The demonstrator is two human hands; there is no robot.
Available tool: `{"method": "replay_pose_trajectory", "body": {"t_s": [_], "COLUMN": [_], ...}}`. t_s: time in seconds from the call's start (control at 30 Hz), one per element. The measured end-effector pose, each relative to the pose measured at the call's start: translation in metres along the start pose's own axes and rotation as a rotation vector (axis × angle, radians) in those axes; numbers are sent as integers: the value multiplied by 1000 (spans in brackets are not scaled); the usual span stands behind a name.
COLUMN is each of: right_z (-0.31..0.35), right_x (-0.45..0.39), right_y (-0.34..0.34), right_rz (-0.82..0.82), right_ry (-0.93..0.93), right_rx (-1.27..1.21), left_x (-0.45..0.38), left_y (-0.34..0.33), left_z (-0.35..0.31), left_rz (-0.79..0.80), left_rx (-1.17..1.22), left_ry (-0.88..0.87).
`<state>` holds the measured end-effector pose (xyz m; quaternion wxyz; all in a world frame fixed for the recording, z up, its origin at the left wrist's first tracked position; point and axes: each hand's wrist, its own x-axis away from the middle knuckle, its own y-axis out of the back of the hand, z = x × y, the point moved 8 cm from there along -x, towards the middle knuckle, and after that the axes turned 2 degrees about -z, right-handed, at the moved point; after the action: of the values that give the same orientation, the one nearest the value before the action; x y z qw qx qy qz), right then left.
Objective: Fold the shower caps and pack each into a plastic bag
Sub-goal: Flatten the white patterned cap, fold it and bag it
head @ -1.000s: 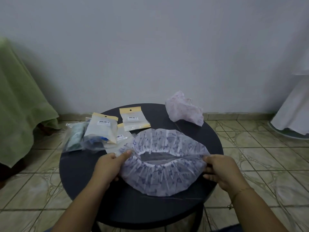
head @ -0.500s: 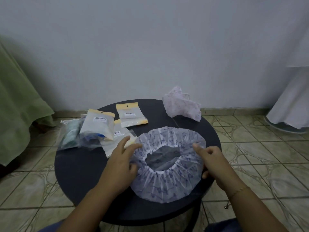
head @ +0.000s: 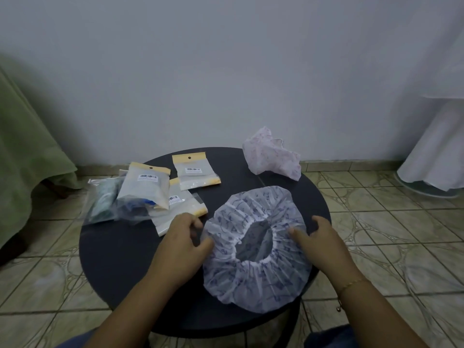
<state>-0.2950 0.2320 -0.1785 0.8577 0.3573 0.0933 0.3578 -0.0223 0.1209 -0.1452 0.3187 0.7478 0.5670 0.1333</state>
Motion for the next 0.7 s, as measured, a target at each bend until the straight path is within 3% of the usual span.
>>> {"method": "replay_pose_trajectory", "body": {"t_s": [0.17, 0.27, 0.43, 0.53, 0.7], "right_z": [11, 17, 23, 22, 11], "right_x": [5, 7, 8, 7, -1], "right_y": [-8, -7, -9, -11, 0], "right_rz": [84, 66, 56, 46, -45], "right_ry": [-31, -6, -19, -30, -80], "right_rx": [-260, -459, -662, -689, -622], "left_x": [-4, -4, -9, -11, -19], "left_y": [-8, -3, -12, -17, -6], "left_z": [-8, -6, 5, 8, 28], "left_rz": [75, -23, 50, 76, -29], "left_rx": [305, 276, 188, 161, 97], "left_ry": [77, 160, 262, 276, 315]}}
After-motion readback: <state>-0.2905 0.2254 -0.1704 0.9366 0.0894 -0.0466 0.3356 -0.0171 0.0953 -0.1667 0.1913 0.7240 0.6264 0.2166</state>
